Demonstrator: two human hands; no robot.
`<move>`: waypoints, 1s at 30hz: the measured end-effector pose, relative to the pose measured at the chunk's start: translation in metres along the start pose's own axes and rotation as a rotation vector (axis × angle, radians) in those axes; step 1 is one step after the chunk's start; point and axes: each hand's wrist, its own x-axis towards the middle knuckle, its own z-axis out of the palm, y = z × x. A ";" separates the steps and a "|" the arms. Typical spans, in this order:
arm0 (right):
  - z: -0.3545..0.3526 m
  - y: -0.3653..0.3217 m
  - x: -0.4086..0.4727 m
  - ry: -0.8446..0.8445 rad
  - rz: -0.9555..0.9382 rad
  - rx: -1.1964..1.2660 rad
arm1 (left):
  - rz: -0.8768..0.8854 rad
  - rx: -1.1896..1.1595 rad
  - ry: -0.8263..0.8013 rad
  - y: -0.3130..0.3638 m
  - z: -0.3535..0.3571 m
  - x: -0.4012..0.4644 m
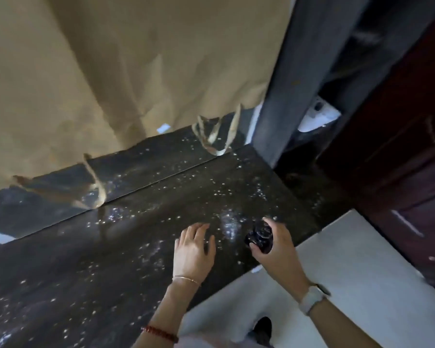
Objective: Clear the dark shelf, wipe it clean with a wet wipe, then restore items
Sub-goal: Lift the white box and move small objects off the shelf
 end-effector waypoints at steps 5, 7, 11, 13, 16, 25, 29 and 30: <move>-0.103 0.097 -0.007 0.102 0.103 -0.022 | 0.106 -0.039 -0.110 0.130 0.076 0.027; -0.132 0.122 -0.004 0.159 0.141 -0.013 | 0.144 -0.057 -0.148 0.172 0.090 0.041; -0.162 0.150 0.013 0.219 0.166 -0.011 | 0.205 -0.046 -0.153 0.215 0.107 0.067; -0.171 0.160 0.030 0.230 0.169 0.011 | 0.230 -0.042 -0.150 0.227 0.116 0.085; -0.179 0.167 0.056 0.239 0.151 0.001 | 0.219 -0.026 -0.135 0.233 0.125 0.116; -0.207 0.159 0.147 0.176 0.081 -0.007 | 0.244 -0.017 -0.004 0.249 0.130 0.197; -0.222 0.141 0.196 0.163 -0.025 -0.036 | 0.235 0.045 0.007 0.264 0.132 0.214; -0.226 0.134 0.210 0.156 -0.056 -0.017 | 0.210 0.065 -0.005 0.268 0.133 0.218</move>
